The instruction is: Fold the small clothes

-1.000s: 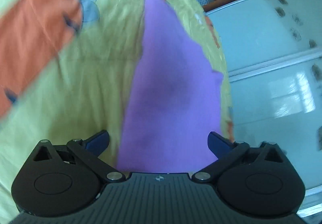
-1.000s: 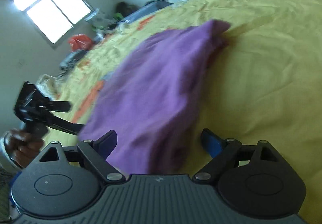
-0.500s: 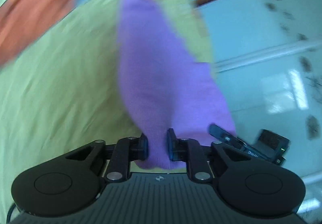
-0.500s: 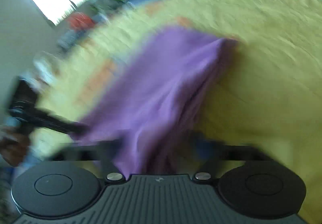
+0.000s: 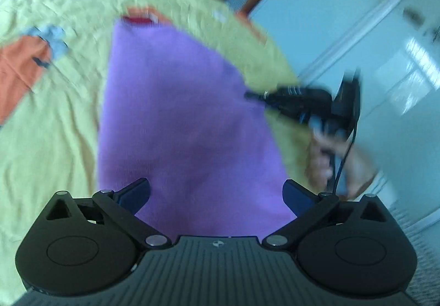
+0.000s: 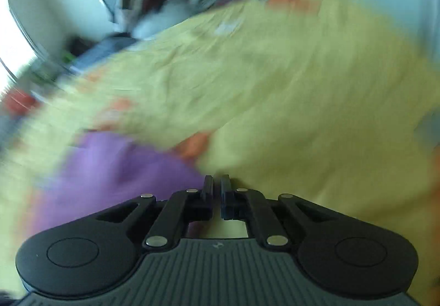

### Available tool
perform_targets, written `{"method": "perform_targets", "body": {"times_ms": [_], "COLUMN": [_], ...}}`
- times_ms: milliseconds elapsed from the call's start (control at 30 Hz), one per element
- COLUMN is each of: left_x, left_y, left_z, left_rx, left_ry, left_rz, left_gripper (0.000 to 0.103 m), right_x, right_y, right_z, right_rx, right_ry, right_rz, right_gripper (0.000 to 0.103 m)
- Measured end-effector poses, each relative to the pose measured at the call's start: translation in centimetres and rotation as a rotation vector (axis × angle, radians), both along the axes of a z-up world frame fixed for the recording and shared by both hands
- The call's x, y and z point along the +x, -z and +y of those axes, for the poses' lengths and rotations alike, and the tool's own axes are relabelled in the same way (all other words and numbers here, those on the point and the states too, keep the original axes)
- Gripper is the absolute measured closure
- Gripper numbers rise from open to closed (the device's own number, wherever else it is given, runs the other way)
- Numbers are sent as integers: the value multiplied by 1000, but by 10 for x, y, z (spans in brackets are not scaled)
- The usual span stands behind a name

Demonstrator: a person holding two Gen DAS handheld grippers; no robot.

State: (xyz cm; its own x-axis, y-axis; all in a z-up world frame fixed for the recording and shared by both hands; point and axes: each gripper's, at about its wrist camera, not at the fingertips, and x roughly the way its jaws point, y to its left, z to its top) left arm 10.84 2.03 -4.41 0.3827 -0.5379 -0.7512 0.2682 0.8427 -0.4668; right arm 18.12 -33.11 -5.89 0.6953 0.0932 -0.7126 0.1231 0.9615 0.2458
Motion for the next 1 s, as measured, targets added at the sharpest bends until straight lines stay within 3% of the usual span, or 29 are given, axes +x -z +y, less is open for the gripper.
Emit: {"method": "perform_targets", "body": {"times_ms": [33, 67, 100, 167, 267, 333, 367, 400, 467, 600, 667, 800, 900, 1000], "left_x": [-3, -9, -14, -21, -26, -26, -27, -27, -39, -49, -58, -59, -63, -67], "left_y": [3, -1, -5, -13, -20, -14, -10, -4, -9, -17, -21, -9, -12, -23], "left_z": [1, 0, 1, 8, 6, -2, -4, -7, -11, -4, -1, 3, 4, 6], "left_rx": [24, 42, 60, 40, 16, 62, 75, 82, 107, 50, 66, 112, 108, 69], "left_ry": [2, 18, 23, -2, 6, 13, 11, 9, 16, 10, 1, -22, -28, -25], "left_rz": [-13, -42, -41, -47, -75, -70, -54, -43, -69, -75, -94, -69, -78, -89], "left_gripper": [2, 1, 1, 0, 0, 0, 0, 0, 0, 0, 0, 0, 0, 0], "right_x": [-3, -13, -25, -63, -98, -104, -97, -93, -95, -152, -165, -177, -173, -182], "right_y": [-6, -14, -24, -41, -39, -28, -14, -4, -9, -28, -28, 0, 2, -7], "right_z": [4, 8, 14, 32, 59, 84, 90, 84, 69, 98, 105, 120, 103, 108], "right_rx": [-33, -51, -77, -100, -39, -145, -284, -348, -242, -334, -303, -430, -292, -333], "right_ry": [-1, -16, -41, -153, -318, -399, -360, -310, -254, -313, -333, -285, -203, -183], "right_rz": [4, 0, -27, -117, -141, -116, -73, -62, -47, -128, -114, -31, -8, -30], "right_gripper": [89, 67, 37, 21, 22, 23, 22, 11, 11, 10, 10, 0, 0, 0]}}
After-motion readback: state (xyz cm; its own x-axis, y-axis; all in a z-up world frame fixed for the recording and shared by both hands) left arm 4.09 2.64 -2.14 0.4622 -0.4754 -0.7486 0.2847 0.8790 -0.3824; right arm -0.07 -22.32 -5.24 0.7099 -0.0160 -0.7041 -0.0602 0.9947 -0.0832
